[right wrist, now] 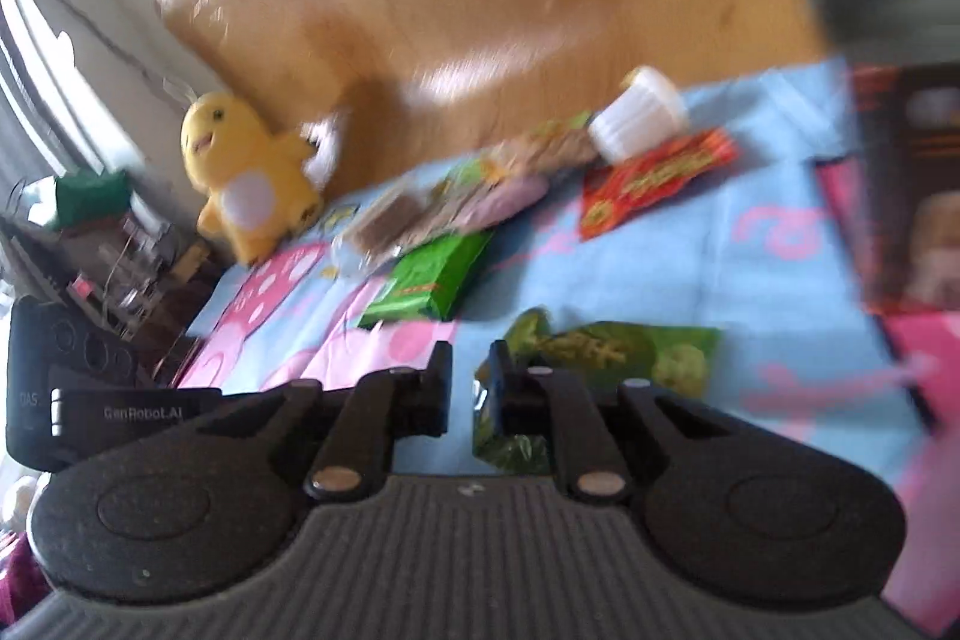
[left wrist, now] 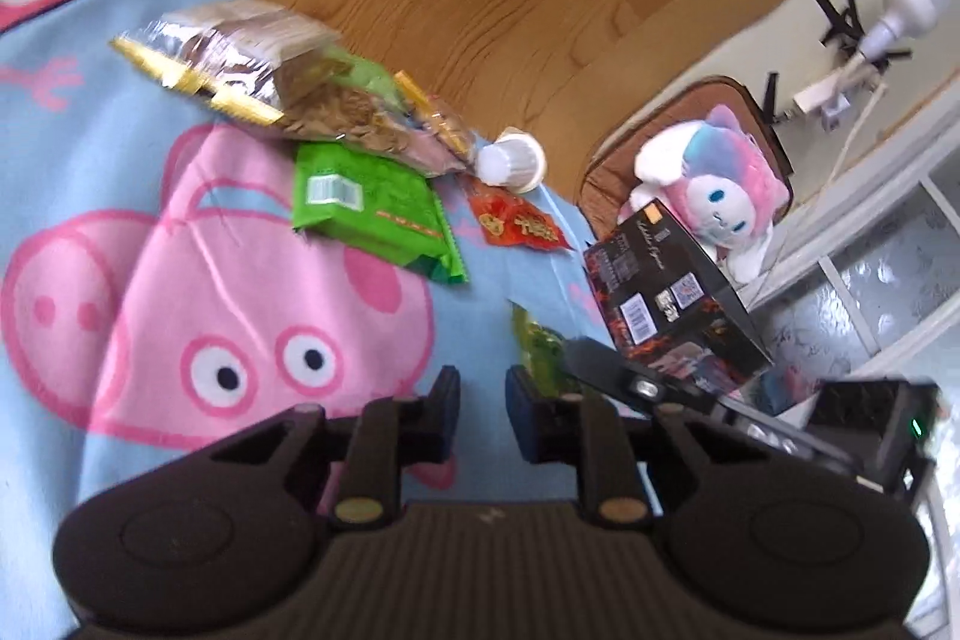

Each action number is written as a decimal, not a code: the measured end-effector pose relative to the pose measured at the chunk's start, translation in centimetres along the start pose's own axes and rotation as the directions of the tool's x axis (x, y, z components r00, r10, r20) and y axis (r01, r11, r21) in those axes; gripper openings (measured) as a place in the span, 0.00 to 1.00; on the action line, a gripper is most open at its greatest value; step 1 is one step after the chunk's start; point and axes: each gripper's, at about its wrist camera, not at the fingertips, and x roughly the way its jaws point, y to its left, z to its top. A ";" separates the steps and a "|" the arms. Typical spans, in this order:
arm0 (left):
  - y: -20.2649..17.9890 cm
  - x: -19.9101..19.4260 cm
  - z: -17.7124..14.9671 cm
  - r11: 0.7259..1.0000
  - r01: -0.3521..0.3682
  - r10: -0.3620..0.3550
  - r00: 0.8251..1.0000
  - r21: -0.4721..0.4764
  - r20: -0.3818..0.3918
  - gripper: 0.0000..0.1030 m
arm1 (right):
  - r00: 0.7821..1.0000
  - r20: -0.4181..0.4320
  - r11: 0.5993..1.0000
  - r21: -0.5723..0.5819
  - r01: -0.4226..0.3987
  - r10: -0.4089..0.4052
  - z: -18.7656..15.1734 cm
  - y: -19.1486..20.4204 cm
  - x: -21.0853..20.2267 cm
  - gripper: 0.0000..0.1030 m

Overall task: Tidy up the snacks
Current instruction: 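Grasp the small green snack packet with the left gripper, then carry the green packet into the black box and open the left gripper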

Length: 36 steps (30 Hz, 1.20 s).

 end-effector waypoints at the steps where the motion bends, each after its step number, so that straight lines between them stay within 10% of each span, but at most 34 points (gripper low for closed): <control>1: -0.7 0.1 0.3 1.000 -0.001 0.001 1.000 0.018 -0.004 0.17 | 0.997 0.038 0.997 -0.043 0.062 -0.060 -0.5 0.4 -0.6 0.52; 9: -4.2 5.0 2.3 0.993 0.007 0.002 0.997 0.116 -0.078 0.33 | 0.975 0.014 0.972 -0.077 0.224 -0.224 -0.6 -2.0 -0.3 0.55; 15: -4.9 6.1 1.1 0.992 0.058 -0.047 0.995 0.113 -0.092 0.02 | 0.972 0.015 0.944 -0.235 0.232 -0.235 -1.6 1.0 2.7 0.32; 17: -5.4 5.3 1.0 0.984 0.162 -0.153 0.981 0.069 -0.117 0.02 | 0.988 0.024 0.971 -0.187 0.152 -0.150 -1.6 1.0 2.4 0.24; 24: -14.0 4.9 1.9 0.929 0.181 -0.161 0.983 0.322 -0.089 0.03 | 0.957 0.229 0.958 -0.179 0.223 -0.180 1.2 1.0 -1.1 0.23; 32: -23.0 12.0 4.3 0.864 0.223 -0.195 0.975 0.451 -0.110 0.04 | 0.856 0.352 0.886 -0.133 0.445 -0.378 5.9 -3.8 -5.1 0.25; 36: -22.4 12.7 3.5 0.875 0.152 -0.147 0.988 0.459 -0.047 0.05 | 0.708 0.413 0.743 -0.104 0.661 -0.572 5.5 -5.8 -5.7 0.59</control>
